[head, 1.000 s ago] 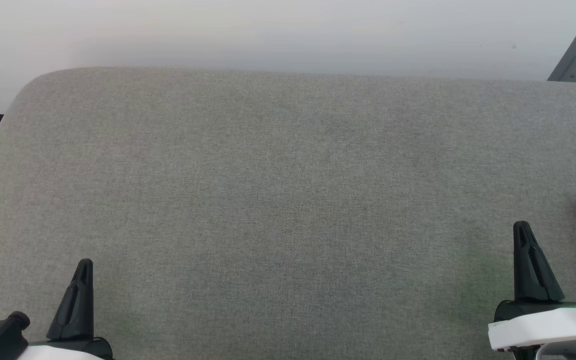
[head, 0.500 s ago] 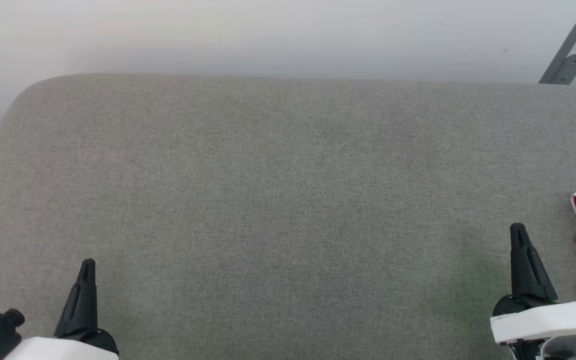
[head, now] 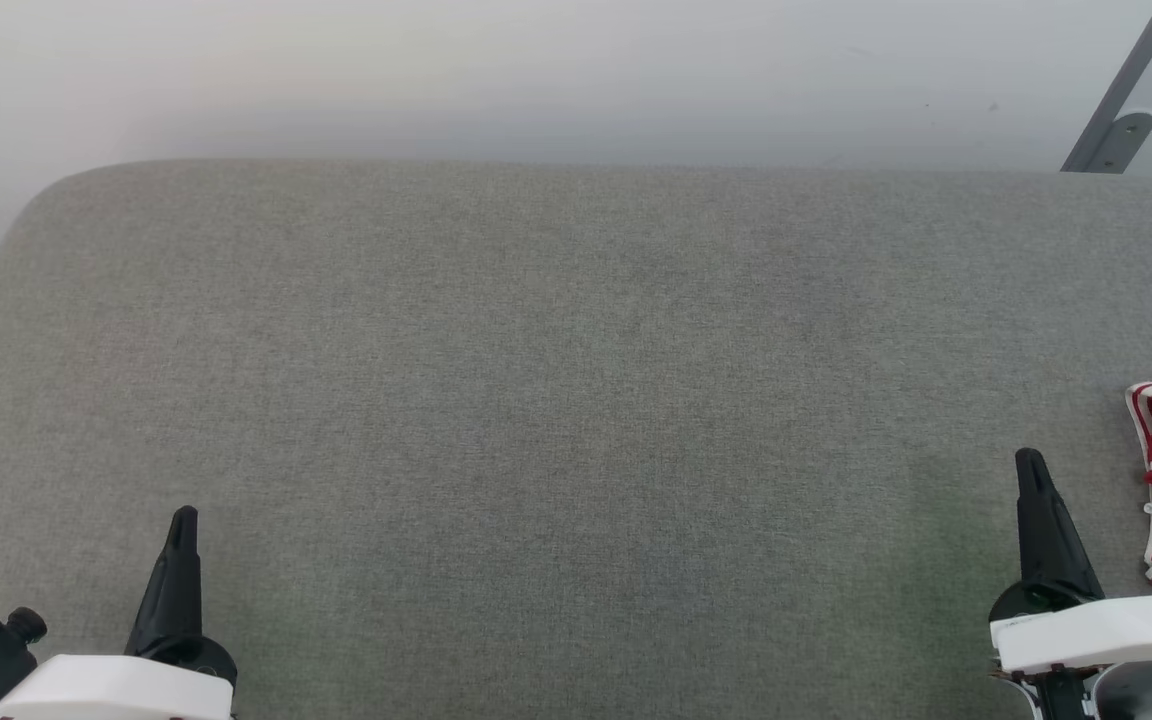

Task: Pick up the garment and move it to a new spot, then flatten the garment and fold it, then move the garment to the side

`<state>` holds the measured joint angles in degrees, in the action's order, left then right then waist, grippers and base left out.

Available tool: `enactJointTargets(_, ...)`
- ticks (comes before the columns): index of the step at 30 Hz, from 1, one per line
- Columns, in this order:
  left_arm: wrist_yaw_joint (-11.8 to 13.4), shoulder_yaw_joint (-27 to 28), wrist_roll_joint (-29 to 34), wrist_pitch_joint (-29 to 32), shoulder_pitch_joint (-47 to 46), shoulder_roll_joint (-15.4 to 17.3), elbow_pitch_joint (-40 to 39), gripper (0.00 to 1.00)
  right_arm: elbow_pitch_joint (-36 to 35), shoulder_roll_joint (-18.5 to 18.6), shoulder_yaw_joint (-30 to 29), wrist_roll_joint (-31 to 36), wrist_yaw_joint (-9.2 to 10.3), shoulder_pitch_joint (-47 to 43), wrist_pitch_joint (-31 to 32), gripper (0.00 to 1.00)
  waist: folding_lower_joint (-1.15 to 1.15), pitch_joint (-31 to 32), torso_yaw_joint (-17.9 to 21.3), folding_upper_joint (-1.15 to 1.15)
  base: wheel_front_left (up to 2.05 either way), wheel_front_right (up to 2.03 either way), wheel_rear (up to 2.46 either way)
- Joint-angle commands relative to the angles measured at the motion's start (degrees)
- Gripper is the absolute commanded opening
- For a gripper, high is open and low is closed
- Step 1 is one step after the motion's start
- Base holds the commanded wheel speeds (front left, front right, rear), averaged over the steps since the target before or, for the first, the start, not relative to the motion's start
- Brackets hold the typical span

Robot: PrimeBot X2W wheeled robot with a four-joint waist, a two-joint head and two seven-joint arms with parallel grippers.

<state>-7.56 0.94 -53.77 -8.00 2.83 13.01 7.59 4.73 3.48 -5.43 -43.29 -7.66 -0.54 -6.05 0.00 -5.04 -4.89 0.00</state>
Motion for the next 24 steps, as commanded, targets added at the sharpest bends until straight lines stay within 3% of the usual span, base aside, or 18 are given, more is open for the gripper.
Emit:
enactJointTargets(1,0.04,0.54,-1.65,0.4,-1.34,0.33,-0.38,0.0,-0.29,0.35,0.15,-2.04,0.07,1.45,0.44,0.0,0.0,0.08,0.08,0.0,0.0,0.0,0.0)
enactJointTargets(24,0.07,1.68,-14.9,4.77,-4.16,-2.79,1.85,0.0,2.93,0.63,0.52,-18.9,0.14,3.33,4.03,0.0,0.0,1.3,1.31,0.0,0.0,0.0,0.0)
